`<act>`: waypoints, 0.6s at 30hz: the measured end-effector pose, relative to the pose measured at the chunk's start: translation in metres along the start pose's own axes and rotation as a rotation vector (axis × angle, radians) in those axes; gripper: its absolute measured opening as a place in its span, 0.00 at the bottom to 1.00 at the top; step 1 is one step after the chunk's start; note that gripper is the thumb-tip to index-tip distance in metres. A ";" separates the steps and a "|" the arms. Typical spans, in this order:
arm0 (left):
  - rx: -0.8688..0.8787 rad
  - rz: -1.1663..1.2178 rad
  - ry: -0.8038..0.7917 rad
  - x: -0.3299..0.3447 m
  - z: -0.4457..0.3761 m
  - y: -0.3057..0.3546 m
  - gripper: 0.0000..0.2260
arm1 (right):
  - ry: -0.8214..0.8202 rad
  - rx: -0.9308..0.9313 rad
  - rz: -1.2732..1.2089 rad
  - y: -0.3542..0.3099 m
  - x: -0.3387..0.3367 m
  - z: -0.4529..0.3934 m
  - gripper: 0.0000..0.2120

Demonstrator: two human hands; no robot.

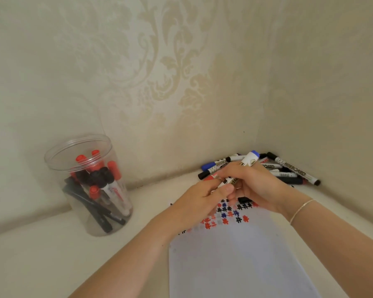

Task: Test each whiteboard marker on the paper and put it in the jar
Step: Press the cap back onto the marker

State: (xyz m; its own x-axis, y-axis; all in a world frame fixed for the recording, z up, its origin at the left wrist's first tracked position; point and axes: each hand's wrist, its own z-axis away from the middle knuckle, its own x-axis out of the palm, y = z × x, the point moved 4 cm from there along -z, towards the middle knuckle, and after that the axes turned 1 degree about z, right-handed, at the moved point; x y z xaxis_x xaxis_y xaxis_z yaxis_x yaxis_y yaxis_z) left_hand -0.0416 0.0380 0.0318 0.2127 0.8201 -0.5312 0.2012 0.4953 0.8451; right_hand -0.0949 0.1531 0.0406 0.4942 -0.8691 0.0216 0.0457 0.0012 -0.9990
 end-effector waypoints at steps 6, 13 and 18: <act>-0.075 -0.244 0.082 0.002 -0.008 -0.015 0.31 | 0.306 -0.013 -0.126 0.005 -0.038 0.011 0.09; 0.019 -0.719 -0.014 0.027 -0.006 -0.020 0.26 | 0.301 0.135 -0.104 0.041 -0.053 0.024 0.07; 0.034 -0.813 -0.034 0.030 -0.011 -0.026 0.29 | 0.491 0.016 0.128 0.054 -0.051 0.023 0.09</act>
State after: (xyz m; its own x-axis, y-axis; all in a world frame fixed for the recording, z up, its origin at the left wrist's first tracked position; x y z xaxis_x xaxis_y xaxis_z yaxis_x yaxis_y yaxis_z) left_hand -0.0507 0.0530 -0.0053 0.0163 0.1989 -0.9799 0.3341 0.9226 0.1929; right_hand -0.0975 0.2091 -0.0132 0.0303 -0.9915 -0.1267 0.0261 0.1275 -0.9915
